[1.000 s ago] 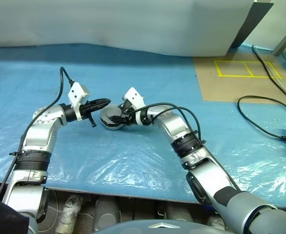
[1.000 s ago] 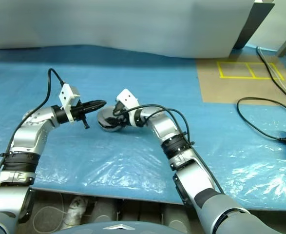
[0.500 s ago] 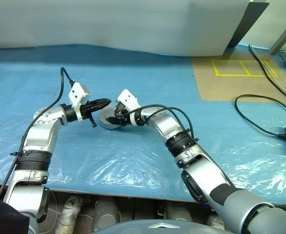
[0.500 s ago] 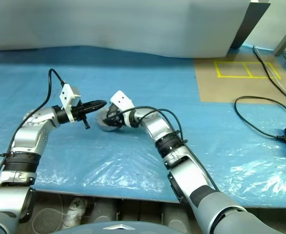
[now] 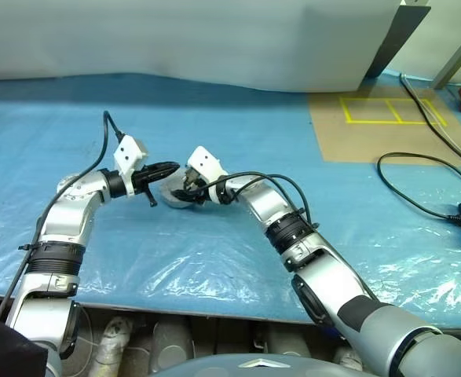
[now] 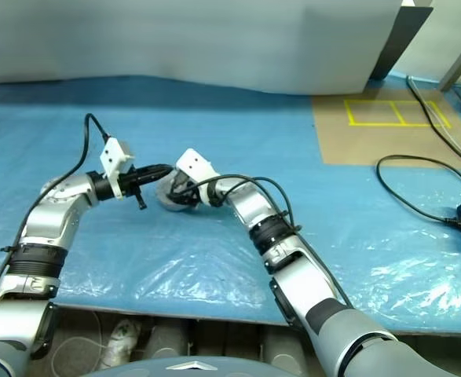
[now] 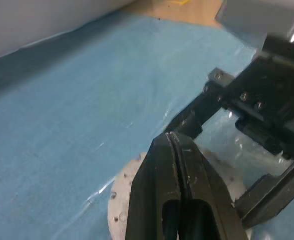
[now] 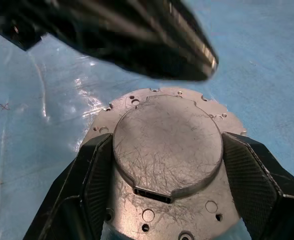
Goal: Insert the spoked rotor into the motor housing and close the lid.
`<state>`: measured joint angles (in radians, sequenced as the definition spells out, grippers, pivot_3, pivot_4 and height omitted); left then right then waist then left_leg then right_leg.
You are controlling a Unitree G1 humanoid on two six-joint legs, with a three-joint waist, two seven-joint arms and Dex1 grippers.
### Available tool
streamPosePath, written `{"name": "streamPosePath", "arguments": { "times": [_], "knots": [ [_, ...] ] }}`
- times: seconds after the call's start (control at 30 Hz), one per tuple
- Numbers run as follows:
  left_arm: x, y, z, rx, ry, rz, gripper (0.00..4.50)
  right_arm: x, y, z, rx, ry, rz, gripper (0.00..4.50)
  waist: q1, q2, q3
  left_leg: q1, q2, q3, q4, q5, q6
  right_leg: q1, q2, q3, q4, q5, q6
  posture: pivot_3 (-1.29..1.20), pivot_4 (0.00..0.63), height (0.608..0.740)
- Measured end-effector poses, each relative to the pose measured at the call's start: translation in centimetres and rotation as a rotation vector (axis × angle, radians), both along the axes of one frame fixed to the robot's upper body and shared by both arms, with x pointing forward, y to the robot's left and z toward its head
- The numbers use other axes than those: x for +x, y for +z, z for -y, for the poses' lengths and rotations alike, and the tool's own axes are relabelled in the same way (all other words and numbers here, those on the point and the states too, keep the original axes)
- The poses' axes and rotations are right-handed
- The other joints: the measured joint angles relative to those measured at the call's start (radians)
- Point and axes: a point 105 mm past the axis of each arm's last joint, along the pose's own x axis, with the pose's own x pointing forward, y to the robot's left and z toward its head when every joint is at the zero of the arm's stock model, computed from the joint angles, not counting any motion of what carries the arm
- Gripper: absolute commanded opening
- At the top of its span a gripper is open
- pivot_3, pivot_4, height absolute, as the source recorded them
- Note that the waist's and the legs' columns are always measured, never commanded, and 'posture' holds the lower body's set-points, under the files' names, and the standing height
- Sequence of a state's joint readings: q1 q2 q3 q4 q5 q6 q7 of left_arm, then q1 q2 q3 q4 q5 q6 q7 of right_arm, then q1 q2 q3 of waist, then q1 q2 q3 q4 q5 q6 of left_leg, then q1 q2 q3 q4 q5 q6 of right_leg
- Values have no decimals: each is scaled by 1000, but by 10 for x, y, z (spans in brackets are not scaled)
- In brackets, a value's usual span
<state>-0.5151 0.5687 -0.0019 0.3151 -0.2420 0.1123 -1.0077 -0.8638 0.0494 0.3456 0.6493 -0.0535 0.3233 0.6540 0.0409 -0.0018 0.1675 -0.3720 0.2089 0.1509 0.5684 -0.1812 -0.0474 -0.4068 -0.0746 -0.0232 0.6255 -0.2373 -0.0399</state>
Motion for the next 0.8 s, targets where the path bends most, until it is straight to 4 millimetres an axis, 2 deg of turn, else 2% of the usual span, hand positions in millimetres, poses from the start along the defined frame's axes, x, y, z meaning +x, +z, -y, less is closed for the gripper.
{"name": "streamPosePath", "arguments": {
  "times": [0.13,0.43,0.8],
  "knots": [
    [3,-11,-5,49,35,-13,0,1,-1,1,-8,-9,6,2967,2,0,0,4,-1,0,-2,0,0,3,0,1,-1,0,0,0,150,740],
    [13,-22,-21,54,119,-43,0,1,2,10,14,-9,-22,2967,8,0,0,2,-1,0,-3,0,0,3,-1,1,-3,0,0,0,150,740],
    [9,-25,-11,45,61,-56,0,-1,3,15,19,-16,-20,2967,22,0,0,2,-1,0,-6,0,0,2,-1,0,-5,0,0,0,150,740]
  ]
}}
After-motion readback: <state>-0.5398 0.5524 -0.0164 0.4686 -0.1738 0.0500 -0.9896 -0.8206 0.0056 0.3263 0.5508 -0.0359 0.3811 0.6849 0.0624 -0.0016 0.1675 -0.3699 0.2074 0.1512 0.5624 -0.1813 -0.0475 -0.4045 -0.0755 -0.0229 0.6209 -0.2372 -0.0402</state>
